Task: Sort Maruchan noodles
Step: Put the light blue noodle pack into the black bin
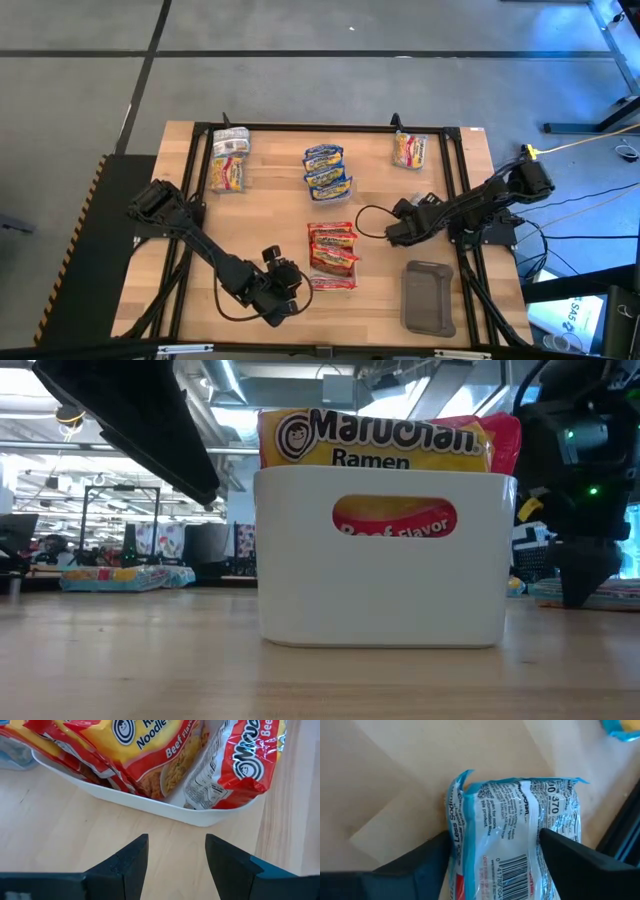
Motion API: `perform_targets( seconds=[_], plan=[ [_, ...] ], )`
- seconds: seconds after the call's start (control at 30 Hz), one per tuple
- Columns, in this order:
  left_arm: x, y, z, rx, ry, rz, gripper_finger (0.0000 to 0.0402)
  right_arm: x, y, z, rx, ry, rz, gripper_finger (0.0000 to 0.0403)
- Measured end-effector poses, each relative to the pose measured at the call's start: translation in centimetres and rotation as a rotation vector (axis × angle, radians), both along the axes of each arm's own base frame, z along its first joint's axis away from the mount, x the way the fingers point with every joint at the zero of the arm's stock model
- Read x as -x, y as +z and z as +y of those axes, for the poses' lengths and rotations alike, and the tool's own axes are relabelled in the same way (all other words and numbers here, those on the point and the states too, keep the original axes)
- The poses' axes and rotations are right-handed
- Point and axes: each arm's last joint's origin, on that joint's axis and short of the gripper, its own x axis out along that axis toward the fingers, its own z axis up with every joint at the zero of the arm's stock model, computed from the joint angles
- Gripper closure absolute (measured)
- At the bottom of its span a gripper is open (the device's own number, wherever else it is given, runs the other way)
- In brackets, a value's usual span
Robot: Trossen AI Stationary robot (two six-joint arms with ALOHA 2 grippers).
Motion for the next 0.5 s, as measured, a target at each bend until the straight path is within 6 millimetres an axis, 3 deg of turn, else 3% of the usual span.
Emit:
perform_targets(
  seconds=[0.5],
  plan=[
    [-0.02, 0.08, -0.05, -0.044, -0.002, -0.027, 0.0212, -0.25, -0.02, -0.02, 0.061, 0.029, 0.050, 0.0266]
  ],
)
